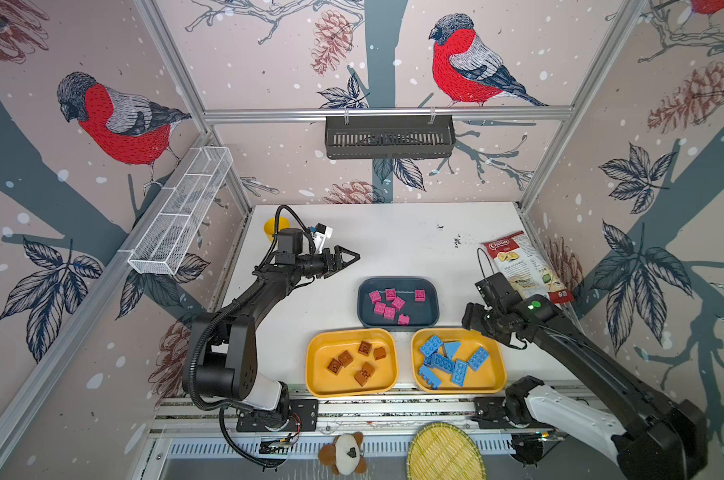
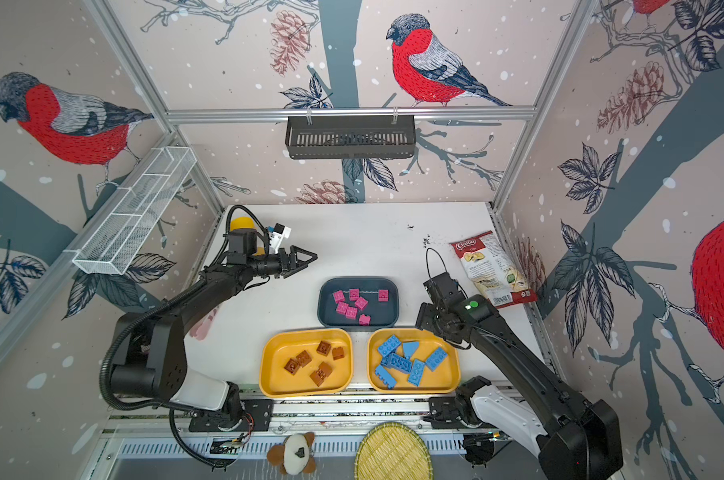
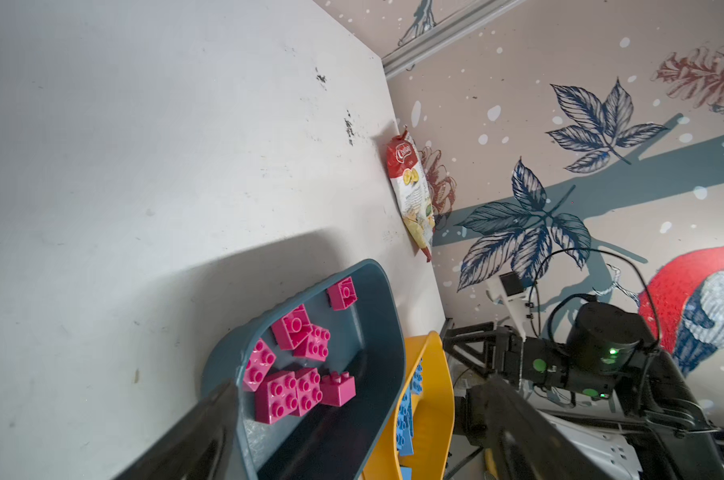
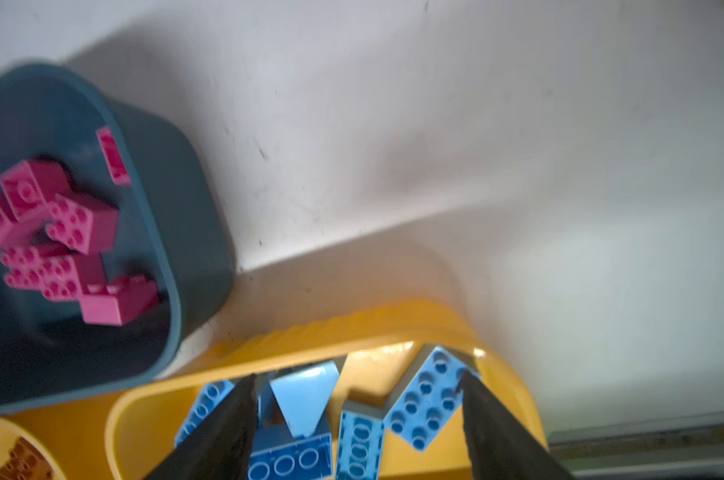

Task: Sort the legos into containers by color

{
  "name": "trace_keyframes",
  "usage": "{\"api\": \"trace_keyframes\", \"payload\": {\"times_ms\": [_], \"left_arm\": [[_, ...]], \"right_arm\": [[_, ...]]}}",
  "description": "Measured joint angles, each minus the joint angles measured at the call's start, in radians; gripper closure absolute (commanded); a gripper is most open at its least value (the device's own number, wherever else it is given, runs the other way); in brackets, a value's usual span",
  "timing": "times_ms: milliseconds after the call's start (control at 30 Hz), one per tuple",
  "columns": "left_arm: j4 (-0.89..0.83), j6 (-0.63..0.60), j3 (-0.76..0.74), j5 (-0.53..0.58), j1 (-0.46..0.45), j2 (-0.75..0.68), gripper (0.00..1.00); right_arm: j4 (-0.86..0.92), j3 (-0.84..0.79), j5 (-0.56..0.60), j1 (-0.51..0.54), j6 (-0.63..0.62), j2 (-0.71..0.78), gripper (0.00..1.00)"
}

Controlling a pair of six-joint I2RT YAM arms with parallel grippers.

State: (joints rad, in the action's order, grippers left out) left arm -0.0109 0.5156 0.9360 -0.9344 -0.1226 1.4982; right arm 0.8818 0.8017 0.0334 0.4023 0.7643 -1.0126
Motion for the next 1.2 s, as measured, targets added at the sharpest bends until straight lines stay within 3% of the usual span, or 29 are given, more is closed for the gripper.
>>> {"api": "trace_keyframes", "payload": {"times_ms": [133,233,367,500,667,933,1200], "left_arm": [[-0.103,-0.054,0.025,0.180,-0.004,-0.012,0.09],[-0.163,-0.091,0.032,0.378,-0.004,-0.037,0.07],[-0.169,-0.101,-0.012,0.670,0.002,-0.076,0.06],[-0.092,-0.096,-0.109,0.962,0.010,-0.096,0.05],[0.087,-0.158,-0.223,1.186,0.017,-0.067,0.04],[0.508,-0.345,-0.396,1.281,0.047,0.034,0.03],[0.807,-0.457,-0.497,1.186,0.080,0.048,0.03]], "right_arm": [[-0.095,0.056,-0.013,-0.137,-0.129,-0.070,0.13],[-0.208,0.080,-0.026,-0.231,-0.226,-0.143,0.02],[-0.430,0.057,0.037,-0.322,-0.336,-0.212,0.01],[-0.715,-0.050,0.124,-0.385,-0.415,-0.233,0.01],[-1.075,-0.216,0.210,-0.451,-0.490,-0.288,0.01],[-1.445,-0.349,0.201,-0.484,-0.579,-0.328,0.01],[-1.717,-0.540,0.082,-0.479,-0.636,-0.230,0.01]]}}
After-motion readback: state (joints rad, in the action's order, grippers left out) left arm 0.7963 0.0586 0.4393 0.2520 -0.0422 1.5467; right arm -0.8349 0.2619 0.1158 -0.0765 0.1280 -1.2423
